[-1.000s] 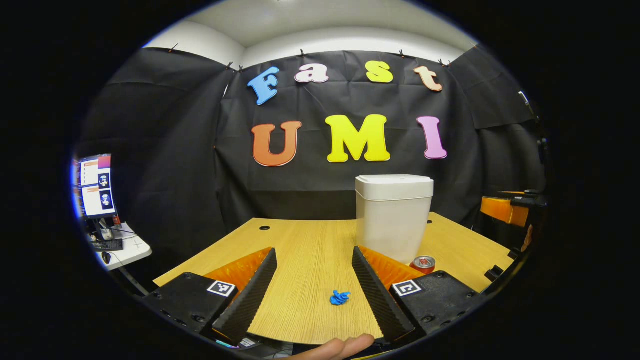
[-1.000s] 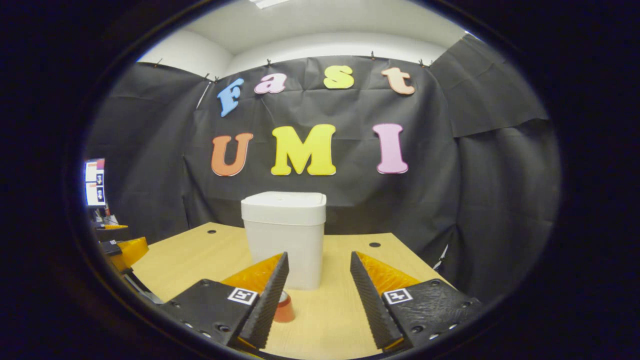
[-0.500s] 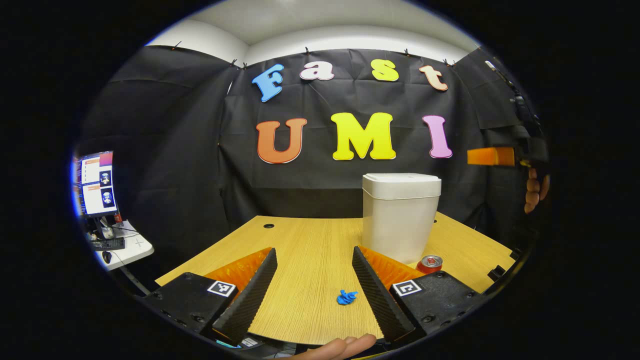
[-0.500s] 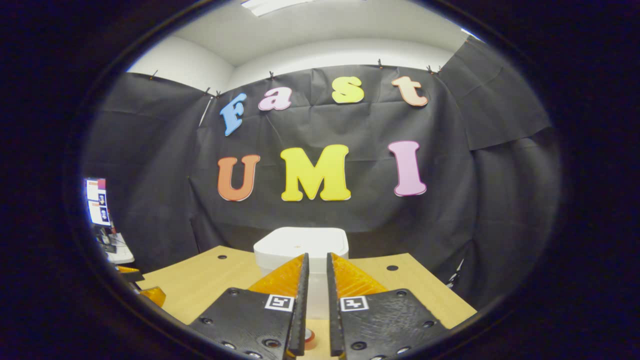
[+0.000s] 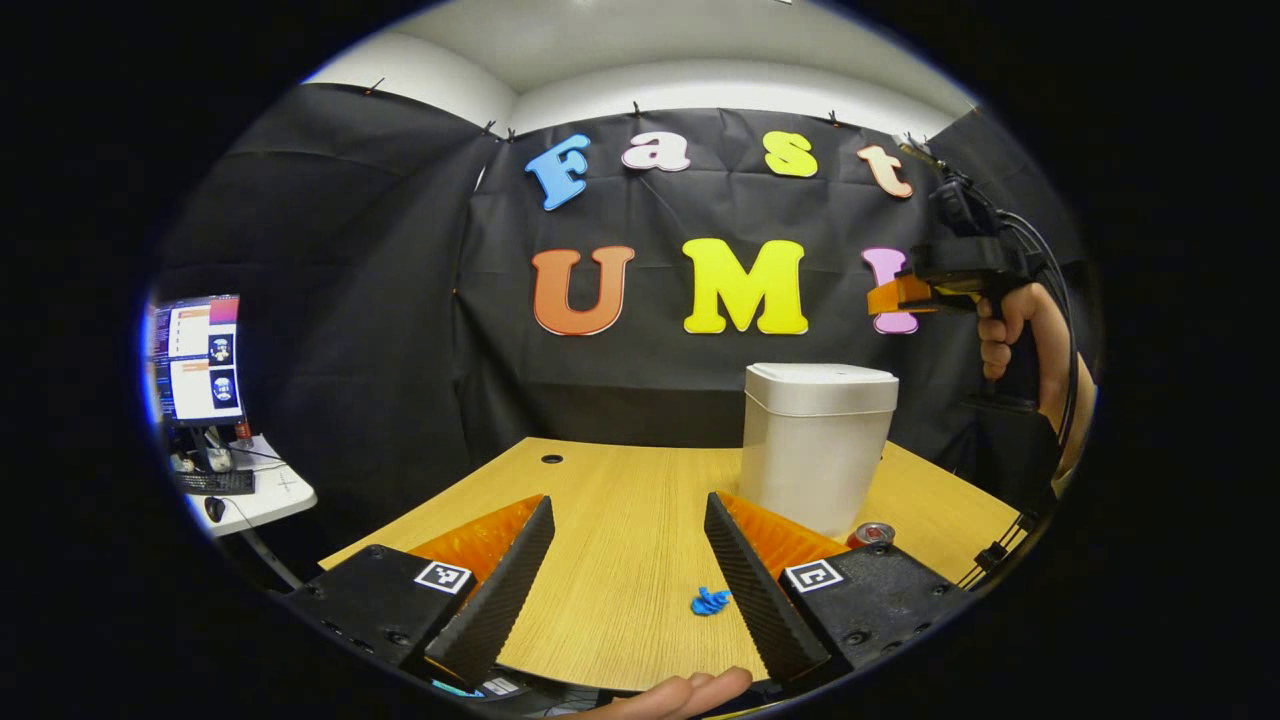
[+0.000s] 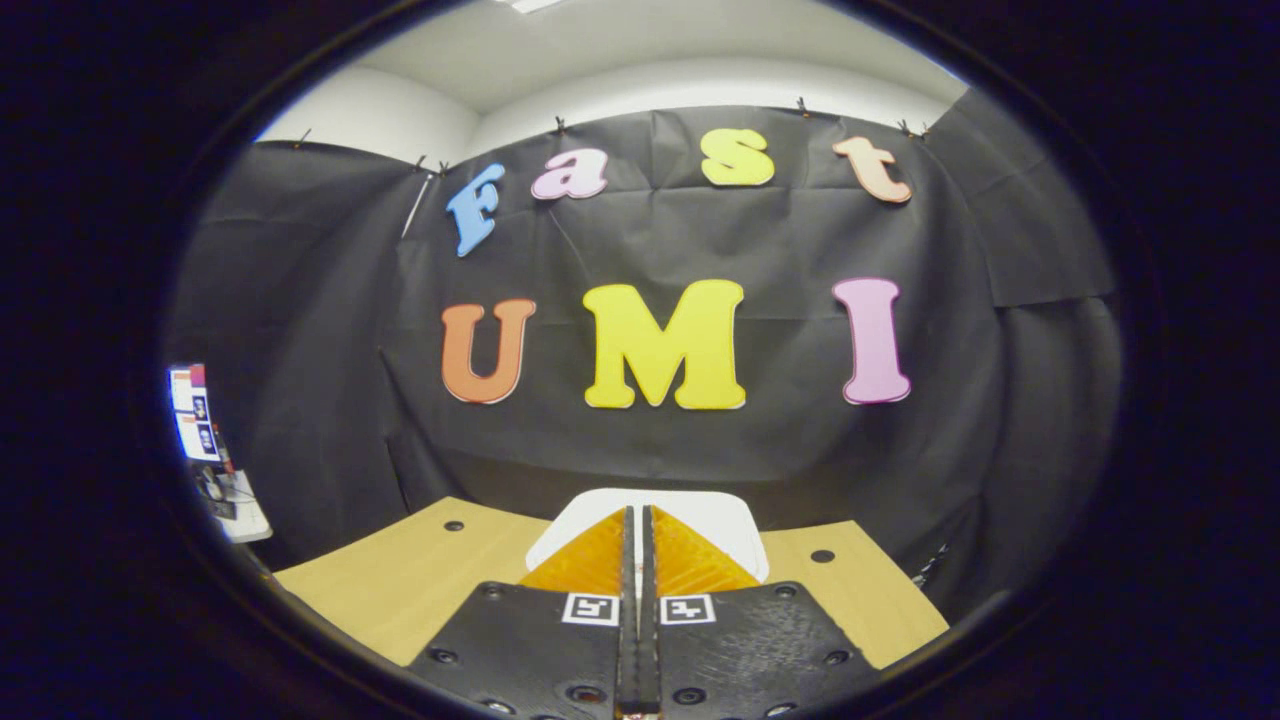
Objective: Press the lid of the desktop garbage bin to open it, pick up the crumpled paper on the desktop and throw it into the bin, then pick up the pop can on the desktop and drop it into the bin, and finally close the garbage bin lid.
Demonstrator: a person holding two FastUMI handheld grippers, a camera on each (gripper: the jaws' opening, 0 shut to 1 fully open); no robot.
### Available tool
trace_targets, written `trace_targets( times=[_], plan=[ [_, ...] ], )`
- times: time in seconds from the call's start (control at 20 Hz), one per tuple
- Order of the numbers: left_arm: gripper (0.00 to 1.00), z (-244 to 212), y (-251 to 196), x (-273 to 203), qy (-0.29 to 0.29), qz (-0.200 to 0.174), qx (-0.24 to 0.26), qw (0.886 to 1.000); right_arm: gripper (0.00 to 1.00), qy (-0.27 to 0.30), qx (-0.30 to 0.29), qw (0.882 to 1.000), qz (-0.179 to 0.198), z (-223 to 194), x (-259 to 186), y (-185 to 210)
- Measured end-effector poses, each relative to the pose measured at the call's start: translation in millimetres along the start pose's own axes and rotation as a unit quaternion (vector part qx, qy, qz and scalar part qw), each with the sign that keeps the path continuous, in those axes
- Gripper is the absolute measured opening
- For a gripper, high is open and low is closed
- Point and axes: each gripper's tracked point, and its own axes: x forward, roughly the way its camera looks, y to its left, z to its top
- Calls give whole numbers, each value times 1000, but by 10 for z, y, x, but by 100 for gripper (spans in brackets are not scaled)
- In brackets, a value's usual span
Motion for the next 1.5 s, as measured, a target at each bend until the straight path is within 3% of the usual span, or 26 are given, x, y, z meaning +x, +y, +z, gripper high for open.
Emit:
trace_targets(
  times=[0.35, 0.7, 1.05, 1.3, 1.5],
  plan=[
    [98, 11, 152, 19, 1, 11, -2, 1000, 0, 68, -13, 997, -29, -367, 489, -1],
    [98, -54, 190, 67, 12, 16, -3, 1000, 1, 123, 0, 992, -30, -737, 535, -15],
    [98, -113, 90, 111, 25, 6, -1, 1000, 1, 79, -65, 992, -72, -620, 331, -29],
    [98, -150, 124, 144, 29, 5, -9, 1000, 0, 26, -46, 998, -32, -433, -32, 161],
    [98, -194, 138, 174, 38, 6, -10, 999, 1, 7, -36, 999, -25, -366, -279, 119]
  ],
)
